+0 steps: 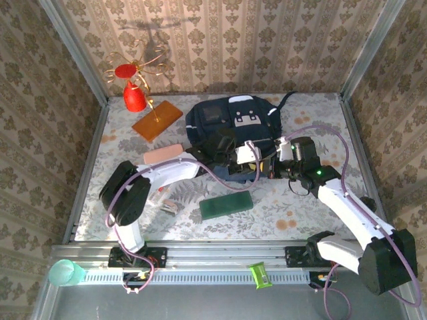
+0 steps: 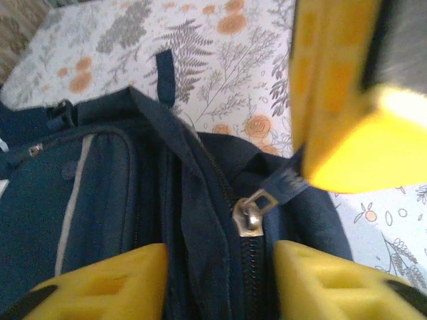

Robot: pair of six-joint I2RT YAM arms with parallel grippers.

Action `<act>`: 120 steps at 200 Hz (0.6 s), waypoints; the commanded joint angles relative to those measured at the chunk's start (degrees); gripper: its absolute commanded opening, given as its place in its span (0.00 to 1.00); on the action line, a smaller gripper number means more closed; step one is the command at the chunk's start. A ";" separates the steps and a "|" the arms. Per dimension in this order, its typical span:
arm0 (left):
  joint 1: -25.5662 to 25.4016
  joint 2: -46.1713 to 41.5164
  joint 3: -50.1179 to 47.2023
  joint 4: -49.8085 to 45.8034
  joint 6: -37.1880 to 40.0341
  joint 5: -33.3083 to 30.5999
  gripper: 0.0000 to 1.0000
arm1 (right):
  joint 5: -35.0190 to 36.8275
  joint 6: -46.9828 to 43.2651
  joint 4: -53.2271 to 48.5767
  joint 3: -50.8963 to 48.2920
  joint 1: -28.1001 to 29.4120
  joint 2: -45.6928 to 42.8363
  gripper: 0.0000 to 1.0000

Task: Pack the student bag

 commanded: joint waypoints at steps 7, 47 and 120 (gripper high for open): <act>0.09 1.04 1.41 -3.01 0.47 -1.15 0.31 | 0.35 0.34 3.21 -0.86 0.21 -2.65 0.00; 2.82 -1.12 -0.95 -5.46 0.22 3.12 0.04 | 6.55 1.47 1.06 -1.06 -0.91 -2.45 0.00; 7.14 -7.60 -7.00 -0.03 -1.71 7.58 0.00 | 19.75 -0.11 -2.05 -1.44 -1.02 -2.70 0.00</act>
